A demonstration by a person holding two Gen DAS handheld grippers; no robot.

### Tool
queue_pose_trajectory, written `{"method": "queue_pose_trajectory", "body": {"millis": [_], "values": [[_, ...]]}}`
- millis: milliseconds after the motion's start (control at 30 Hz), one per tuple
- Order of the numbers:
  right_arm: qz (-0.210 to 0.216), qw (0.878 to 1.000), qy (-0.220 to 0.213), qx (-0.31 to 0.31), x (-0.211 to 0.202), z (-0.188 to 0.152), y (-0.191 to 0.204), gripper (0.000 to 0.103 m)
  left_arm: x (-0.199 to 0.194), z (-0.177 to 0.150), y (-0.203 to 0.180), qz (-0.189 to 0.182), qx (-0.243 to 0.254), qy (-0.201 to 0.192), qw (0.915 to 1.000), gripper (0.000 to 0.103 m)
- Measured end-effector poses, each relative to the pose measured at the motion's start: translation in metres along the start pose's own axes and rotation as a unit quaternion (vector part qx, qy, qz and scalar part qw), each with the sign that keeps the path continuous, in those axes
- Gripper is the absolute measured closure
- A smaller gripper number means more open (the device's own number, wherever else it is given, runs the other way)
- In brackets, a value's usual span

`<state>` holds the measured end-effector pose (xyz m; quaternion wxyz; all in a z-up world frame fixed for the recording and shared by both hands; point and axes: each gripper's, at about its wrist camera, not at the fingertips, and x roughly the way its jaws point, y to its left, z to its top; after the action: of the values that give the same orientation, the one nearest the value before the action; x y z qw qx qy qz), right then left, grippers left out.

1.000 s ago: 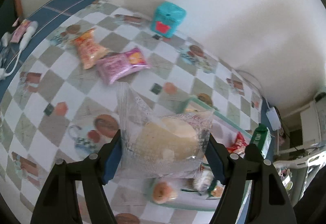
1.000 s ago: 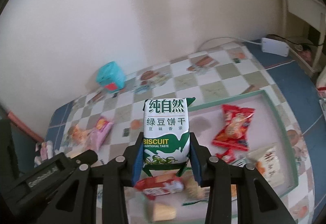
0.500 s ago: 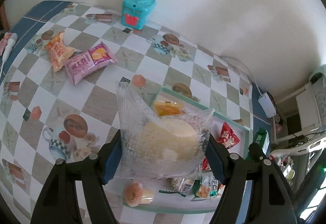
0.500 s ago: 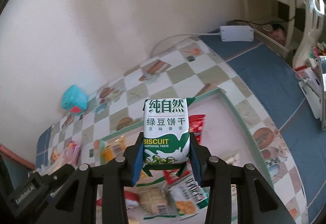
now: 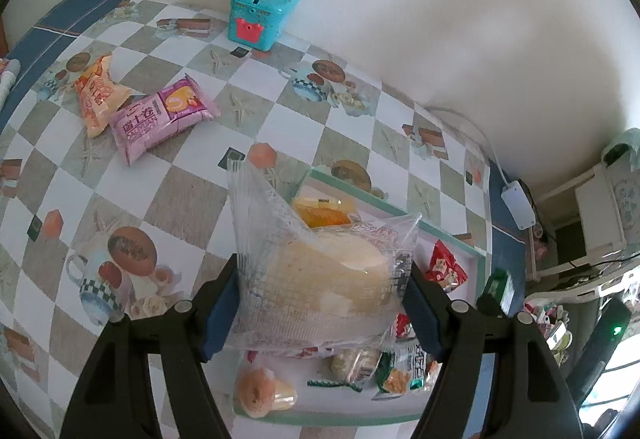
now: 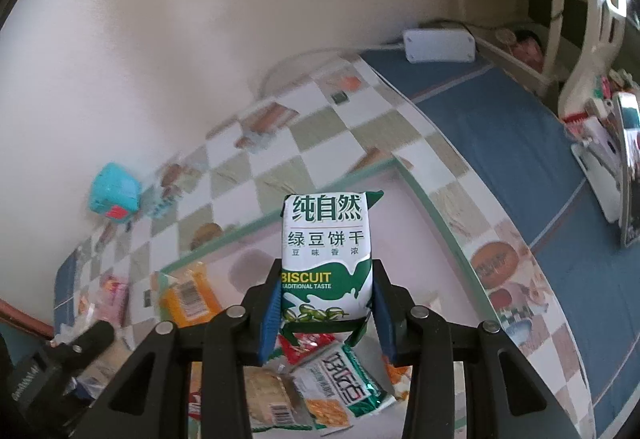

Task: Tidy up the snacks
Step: 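Carry the bun and biscuit pack over the white tray with both grippers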

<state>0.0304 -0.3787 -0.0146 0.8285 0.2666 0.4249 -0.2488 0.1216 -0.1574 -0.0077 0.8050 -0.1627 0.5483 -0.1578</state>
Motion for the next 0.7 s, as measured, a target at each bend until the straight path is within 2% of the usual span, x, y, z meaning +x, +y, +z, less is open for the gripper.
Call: {"method": "queue_pose_trajectory", "body": {"millis": [133,400,567,700], "values": [[-0.014,1.000,0.014,0.015,0.007,0.000,-0.010,0.061,0.014,0.003,0.004,0.009,0.001,0.000,1.0000,0.027],[-0.030,0.999,0.027,0.021,0.018,-0.001,-0.018,0.061,0.039,0.004,0.005,0.050,0.020,0.002,0.9985,0.027],[-0.033,0.998,0.042,0.029,0.027,-0.004,-0.022,0.061,0.050,0.000,0.000,0.050,0.027,0.015,0.9983,0.028],[-0.039,0.998,0.048,0.032,0.030,-0.006,-0.026,0.061,0.054,-0.004,-0.012,0.023,0.038,0.026,0.9987,0.028]]}}
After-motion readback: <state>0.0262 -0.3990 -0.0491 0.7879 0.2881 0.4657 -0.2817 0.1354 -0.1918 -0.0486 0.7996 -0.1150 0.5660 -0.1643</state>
